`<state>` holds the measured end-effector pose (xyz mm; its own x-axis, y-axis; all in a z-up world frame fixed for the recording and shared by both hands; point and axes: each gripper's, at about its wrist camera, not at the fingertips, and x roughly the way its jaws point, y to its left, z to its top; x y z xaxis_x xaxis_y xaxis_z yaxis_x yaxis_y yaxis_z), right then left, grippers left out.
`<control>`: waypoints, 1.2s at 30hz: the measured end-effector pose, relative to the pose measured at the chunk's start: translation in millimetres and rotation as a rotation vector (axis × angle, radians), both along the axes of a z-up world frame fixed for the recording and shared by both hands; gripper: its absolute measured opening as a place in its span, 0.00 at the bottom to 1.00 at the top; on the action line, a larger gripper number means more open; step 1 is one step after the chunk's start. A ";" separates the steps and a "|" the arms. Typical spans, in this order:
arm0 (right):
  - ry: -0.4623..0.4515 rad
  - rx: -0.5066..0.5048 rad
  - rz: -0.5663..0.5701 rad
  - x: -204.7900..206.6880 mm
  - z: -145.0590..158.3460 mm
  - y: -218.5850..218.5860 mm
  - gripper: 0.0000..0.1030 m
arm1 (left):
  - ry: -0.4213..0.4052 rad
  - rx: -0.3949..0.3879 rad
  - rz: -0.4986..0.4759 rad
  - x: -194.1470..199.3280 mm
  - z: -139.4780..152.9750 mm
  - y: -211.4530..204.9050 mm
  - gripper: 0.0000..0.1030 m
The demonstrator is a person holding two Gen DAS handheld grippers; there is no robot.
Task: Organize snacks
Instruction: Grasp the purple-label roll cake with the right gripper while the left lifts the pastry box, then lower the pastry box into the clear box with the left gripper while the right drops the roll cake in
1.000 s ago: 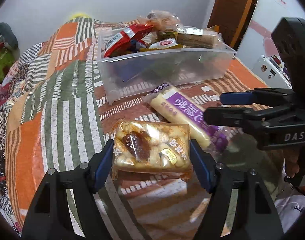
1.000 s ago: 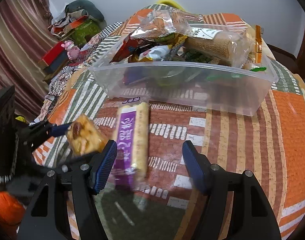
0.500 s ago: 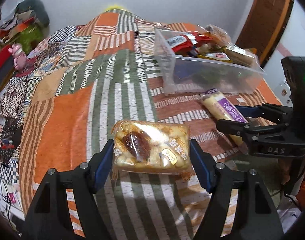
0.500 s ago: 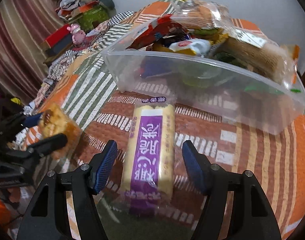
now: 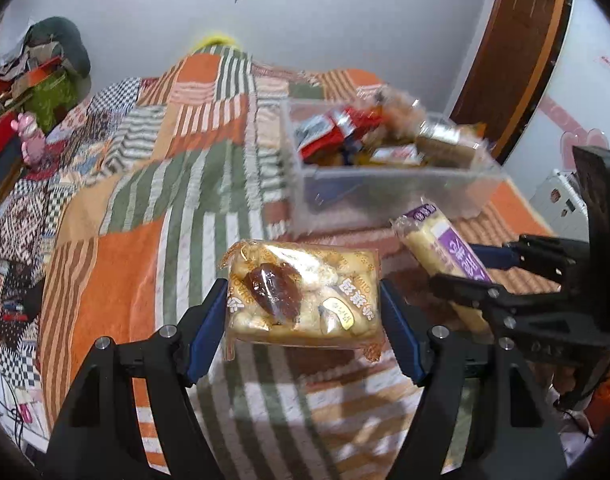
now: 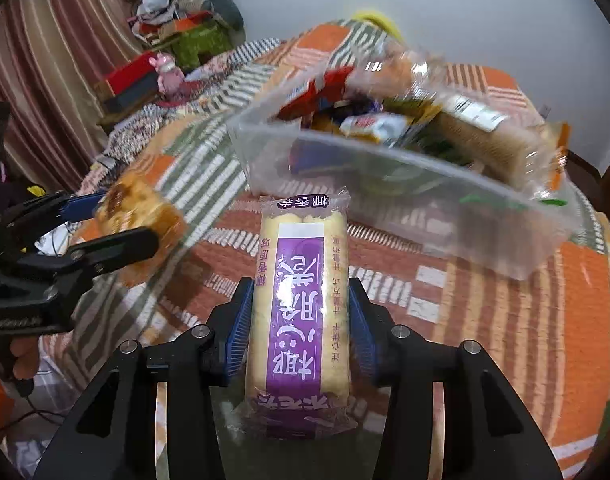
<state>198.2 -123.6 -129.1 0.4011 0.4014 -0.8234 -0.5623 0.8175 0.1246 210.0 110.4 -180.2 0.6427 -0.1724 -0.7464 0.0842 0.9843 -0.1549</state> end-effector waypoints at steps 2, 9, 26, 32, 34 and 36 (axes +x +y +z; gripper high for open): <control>-0.026 0.020 -0.007 -2.5 11.2 -6.6 0.41 | -0.020 -0.008 -0.003 4.0 8.5 -4.7 0.70; -0.105 0.086 -0.063 3.6 43.4 -34.4 0.41 | -0.068 -0.002 -0.011 32.6 30.0 -23.1 0.70; -0.215 0.094 -0.210 76.6 68.7 -72.0 0.41 | -0.040 -0.015 0.023 109.5 22.9 -25.8 0.70; -0.211 0.076 -0.211 100.9 63.2 -68.6 0.41 | -0.034 -0.006 0.017 121.5 15.2 -33.3 0.70; -0.204 0.069 -0.205 108.3 59.7 -64.5 0.41 | -0.037 -0.008 0.010 124.1 15.0 -36.8 0.70; -0.195 0.062 -0.198 113.1 55.8 -62.2 0.41 | -0.033 -0.009 0.003 126.6 13.5 -40.1 0.70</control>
